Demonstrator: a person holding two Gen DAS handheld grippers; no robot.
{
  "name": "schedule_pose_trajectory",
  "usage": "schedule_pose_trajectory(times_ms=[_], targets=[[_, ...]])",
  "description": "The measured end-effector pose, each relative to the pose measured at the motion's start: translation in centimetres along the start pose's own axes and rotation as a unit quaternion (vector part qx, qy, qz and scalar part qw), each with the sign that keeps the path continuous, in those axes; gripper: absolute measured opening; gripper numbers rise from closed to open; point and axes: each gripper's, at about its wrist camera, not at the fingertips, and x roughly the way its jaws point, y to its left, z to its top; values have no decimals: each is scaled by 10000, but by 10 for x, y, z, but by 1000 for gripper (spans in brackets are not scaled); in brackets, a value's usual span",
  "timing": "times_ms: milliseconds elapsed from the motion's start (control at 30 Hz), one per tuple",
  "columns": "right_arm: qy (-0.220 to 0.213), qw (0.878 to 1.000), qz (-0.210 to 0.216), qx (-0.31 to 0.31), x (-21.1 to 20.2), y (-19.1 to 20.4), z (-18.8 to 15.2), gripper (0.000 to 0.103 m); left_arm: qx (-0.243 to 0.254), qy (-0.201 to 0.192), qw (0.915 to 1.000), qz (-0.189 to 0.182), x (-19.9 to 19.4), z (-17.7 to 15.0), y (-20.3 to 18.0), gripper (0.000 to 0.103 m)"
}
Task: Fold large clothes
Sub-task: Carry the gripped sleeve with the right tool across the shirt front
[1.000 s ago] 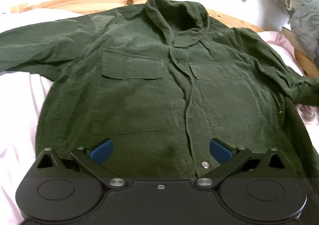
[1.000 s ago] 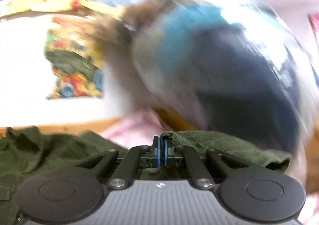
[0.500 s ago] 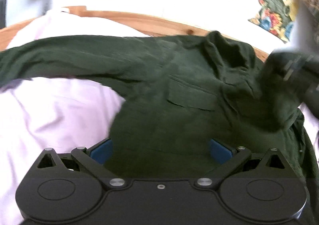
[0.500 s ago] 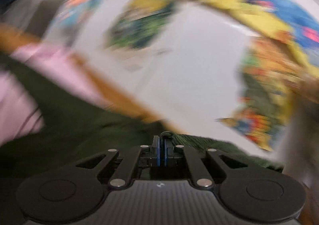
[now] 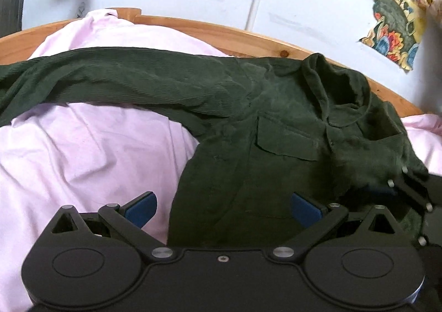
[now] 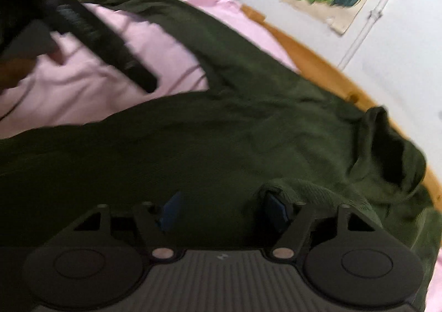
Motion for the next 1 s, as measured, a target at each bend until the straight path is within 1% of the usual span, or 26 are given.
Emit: schedule_pose_trajectory(times_ms=[33,67,100,167,200,267,333,367,400,433,500,533,567,600,633,700,733,800,833,867,900,933,1000], targets=[[52,9999,141,44,-6,1,-3,82,-2,-11,10000,-50,-1,-2,0,102],[151,9994,320,58,-12,4,-6,89,7,-13,10000,-98,0,-3,-1,102],[232,9988,420,7,-17,8,-9,90,26,-11,9999,-150,1,-4,-2,102],[362,9981,460,-171,-27,19,-14,92,46,24,9998,-174,2,-7,-4,102],[415,9979,471,-155,-32,22,-15,93,37,52,9998,-178,3,-8,-5,102],[477,9973,530,198,-42,25,-21,94,11,128,9997,-203,5,-10,-4,102],[509,9930,655,844,-53,23,-30,94,17,193,9996,-195,7,-12,-3,102],[440,9898,687,1170,-60,20,-32,94,35,210,9996,-203,7,-13,-3,102],[318,9867,598,1478,-69,15,-36,94,54,220,9995,-220,7,-14,-3,102],[164,9831,334,1790,-77,10,-39,94,81,240,9994,-242,7,-15,-3,102],[20,9763,-337,2138,-86,-1,-46,94,170,318,9989,-296,8,-17,-5,102],[5,9708,-734,2284,-87,-11,-50,94,256,418,9982,-343,10,-18,-7,102],[33,9644,-999,2447,-84,-20,-54,93,345,538,9973,-374,11,-20,-11,102],[81,9569,-1142,2669,-81,-31,-59,90,429,636,9963,-379,12,-23,-14,102],[115,9483,-1146,2956,-75,-43,-64,86,554,737,9950,-380,13,-26,-18,102],[217,9316,-983,3493,-60,-65,-71,77,742,796,9930,-462,10,-33,-26,102],[317,9255,-848,3678,-51,-73,-74,75,821,803,9920,-517,7,-36,-30,102],[446,9161,-606,3938,-38,-83,-77,65,955,816,9902,-617,3,-40,-38,102],[498,9120,-495,4041,-35,-85,-76,62,1002,815,9894,-670,1,-42,-41,102],[546,9085,-390,4125,-31,-88,-74,51,1041,814,9887,-708,-1,-44,-44,102],[582,9060,-304,4182,-29,-89,-72,34,1087,811,9880,-739,-2,-47,-48,102],[638,9046,-239,4208,-29,-88,-68,30,1146,801,9871,-783,-4,-49,-51,102],[703,9102,-143,4080,-28,-88,-58,23,1243,793,9852,-868,-9,-56,-57,102]])
